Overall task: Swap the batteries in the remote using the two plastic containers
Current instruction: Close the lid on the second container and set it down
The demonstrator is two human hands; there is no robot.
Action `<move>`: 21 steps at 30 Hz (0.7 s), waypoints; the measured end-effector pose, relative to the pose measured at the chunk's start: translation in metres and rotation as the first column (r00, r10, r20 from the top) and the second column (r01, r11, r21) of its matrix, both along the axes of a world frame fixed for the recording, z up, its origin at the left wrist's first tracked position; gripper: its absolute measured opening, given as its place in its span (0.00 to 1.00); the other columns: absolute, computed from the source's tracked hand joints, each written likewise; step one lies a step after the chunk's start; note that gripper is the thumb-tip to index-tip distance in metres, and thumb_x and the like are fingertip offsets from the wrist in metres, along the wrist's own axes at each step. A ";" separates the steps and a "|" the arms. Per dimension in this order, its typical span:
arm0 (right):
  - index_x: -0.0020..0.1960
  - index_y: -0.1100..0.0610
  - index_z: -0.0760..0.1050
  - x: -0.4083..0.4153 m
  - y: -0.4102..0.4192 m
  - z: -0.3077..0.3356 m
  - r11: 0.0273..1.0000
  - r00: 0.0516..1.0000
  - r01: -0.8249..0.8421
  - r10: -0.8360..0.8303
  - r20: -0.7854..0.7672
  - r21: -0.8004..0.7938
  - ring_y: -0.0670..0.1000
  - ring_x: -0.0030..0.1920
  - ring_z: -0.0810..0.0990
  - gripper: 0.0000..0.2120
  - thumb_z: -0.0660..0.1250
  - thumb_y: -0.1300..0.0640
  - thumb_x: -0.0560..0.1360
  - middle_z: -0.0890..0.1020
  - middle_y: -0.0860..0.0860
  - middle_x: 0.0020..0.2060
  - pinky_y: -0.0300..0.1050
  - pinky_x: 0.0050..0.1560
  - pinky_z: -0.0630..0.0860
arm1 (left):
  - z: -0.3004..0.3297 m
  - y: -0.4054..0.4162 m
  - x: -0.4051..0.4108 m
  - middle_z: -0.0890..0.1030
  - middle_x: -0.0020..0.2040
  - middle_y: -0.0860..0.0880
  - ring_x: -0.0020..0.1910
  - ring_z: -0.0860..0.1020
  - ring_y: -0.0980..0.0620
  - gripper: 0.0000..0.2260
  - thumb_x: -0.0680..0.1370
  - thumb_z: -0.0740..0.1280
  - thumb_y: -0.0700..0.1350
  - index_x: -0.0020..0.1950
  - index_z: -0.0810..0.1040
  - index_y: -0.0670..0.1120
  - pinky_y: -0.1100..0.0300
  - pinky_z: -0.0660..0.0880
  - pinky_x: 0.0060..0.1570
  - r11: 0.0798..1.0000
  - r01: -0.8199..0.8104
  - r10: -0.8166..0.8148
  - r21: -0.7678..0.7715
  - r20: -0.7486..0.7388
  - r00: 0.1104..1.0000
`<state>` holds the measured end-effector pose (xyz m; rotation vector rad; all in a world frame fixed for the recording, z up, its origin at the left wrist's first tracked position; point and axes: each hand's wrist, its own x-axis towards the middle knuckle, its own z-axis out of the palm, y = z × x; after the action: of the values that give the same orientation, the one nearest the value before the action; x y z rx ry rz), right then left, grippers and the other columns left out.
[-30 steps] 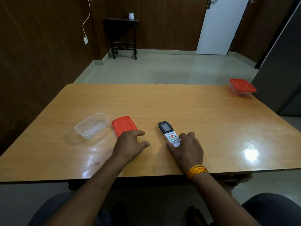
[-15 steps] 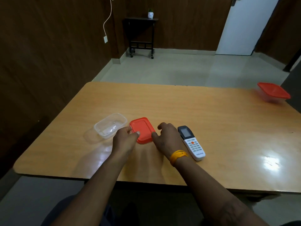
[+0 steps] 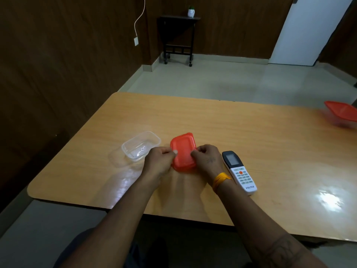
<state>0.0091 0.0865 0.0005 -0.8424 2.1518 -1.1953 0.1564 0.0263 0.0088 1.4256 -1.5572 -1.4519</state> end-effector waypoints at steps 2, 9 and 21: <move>0.47 0.53 0.80 0.004 0.003 0.003 0.989 1.000 -0.009 0.010 0.003 -0.149 0.54 0.46 0.84 0.05 0.72 0.51 0.74 0.84 0.51 0.43 0.62 0.50 0.84 | 0.011 0.000 0.000 0.87 0.50 0.45 0.52 0.86 0.43 0.11 0.82 0.69 0.53 0.52 0.84 0.47 0.47 0.83 0.56 0.999 -0.024 0.026 0.023 -0.099 0.995; 0.52 0.52 0.79 0.022 0.002 0.025 0.920 0.777 -0.293 0.069 -0.626 -0.262 0.49 0.44 0.80 0.08 0.74 0.60 0.75 0.78 0.49 0.50 0.50 0.43 0.82 | 0.044 -0.015 0.026 0.87 0.50 0.43 0.47 0.87 0.45 0.15 0.82 0.69 0.55 0.56 0.83 0.43 0.55 0.84 0.41 0.958 -0.285 0.274 0.018 -0.342 0.899; 0.52 0.58 0.86 0.055 -0.062 0.028 0.946 0.989 -0.149 0.138 -0.059 -0.286 0.56 0.38 0.86 0.07 0.77 0.59 0.75 0.85 0.56 0.40 0.48 0.37 0.86 | 0.022 -0.063 0.089 0.88 0.48 0.44 0.47 0.86 0.43 0.04 0.75 0.77 0.41 0.48 0.87 0.48 0.53 0.84 0.42 0.905 -0.420 0.387 -0.060 -0.288 0.876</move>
<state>0.0638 0.0248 0.0285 -1.1347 1.9313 -1.4497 0.2450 -0.0369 0.0306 1.3200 -1.0773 -1.2146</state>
